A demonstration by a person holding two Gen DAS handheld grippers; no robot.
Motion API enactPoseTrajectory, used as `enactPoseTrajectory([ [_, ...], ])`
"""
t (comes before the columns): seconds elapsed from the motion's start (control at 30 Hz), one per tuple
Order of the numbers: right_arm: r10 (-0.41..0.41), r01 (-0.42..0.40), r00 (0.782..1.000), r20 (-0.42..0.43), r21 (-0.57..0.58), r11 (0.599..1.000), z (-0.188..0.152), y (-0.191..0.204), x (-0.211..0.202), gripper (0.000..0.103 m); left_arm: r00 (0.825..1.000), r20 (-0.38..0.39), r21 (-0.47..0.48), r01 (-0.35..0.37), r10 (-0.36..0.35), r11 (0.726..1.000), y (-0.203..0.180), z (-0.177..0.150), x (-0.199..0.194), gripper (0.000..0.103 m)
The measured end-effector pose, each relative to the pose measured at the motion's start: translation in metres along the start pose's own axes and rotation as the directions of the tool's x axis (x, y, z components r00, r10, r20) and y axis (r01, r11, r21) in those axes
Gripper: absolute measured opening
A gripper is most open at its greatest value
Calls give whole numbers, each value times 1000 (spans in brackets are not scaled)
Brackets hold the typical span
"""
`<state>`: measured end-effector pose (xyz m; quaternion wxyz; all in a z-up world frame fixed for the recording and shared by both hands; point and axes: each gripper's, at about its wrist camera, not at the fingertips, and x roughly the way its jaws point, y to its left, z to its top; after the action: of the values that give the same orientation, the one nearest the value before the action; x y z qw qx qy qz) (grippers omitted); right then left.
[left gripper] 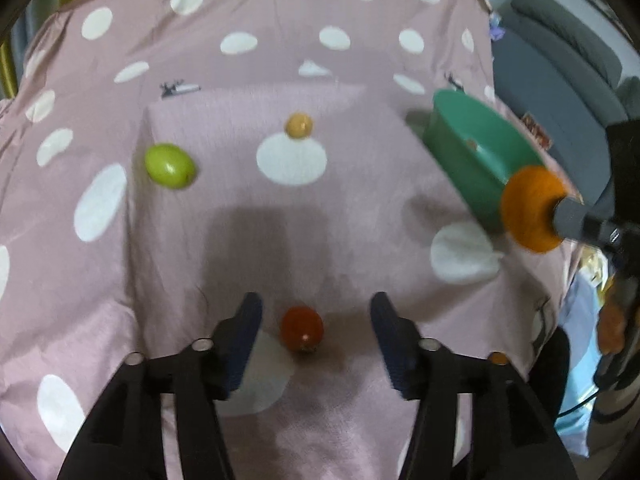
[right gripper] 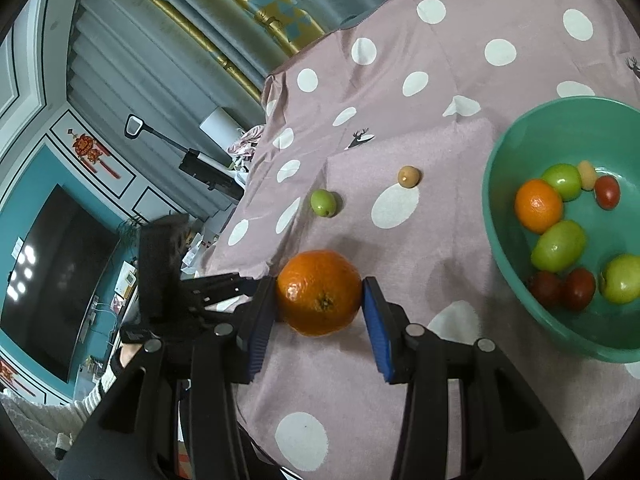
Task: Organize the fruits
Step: 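Carry the tomato and orange over the green bowl with both tools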
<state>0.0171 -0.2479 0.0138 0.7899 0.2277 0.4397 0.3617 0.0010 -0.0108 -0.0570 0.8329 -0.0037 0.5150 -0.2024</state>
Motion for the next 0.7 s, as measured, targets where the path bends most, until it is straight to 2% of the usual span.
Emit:
enactPoseTrajectory([
  [0.1, 4, -4, 1000, 0, 2, 1000, 0, -1, 1, 43, 998, -51, 7, -47, 47, 999, 0, -1, 15, 59],
  [0.2, 15, -15, 1000, 4, 11, 1000, -1, -3, 2, 44, 994, -90, 20, -54, 56, 998, -1, -3, 25, 56],
  [0.33, 15, -15, 1000, 3, 17, 1000, -2, -6, 2, 44, 992, -98, 25, -81, 83, 996, 1, -3, 33, 27],
  [0.6, 12, -13, 1000, 13, 23, 1000, -3, -9, -2, 44, 996, -63, -28, -67, 65, 997, 12, -7, 23, 26],
  [0.7, 14, -14, 1000, 19, 21, 1000, -3, -9, -5, 44, 997, -15, -39, -74, 73, 997, 12, -2, 7, 26],
])
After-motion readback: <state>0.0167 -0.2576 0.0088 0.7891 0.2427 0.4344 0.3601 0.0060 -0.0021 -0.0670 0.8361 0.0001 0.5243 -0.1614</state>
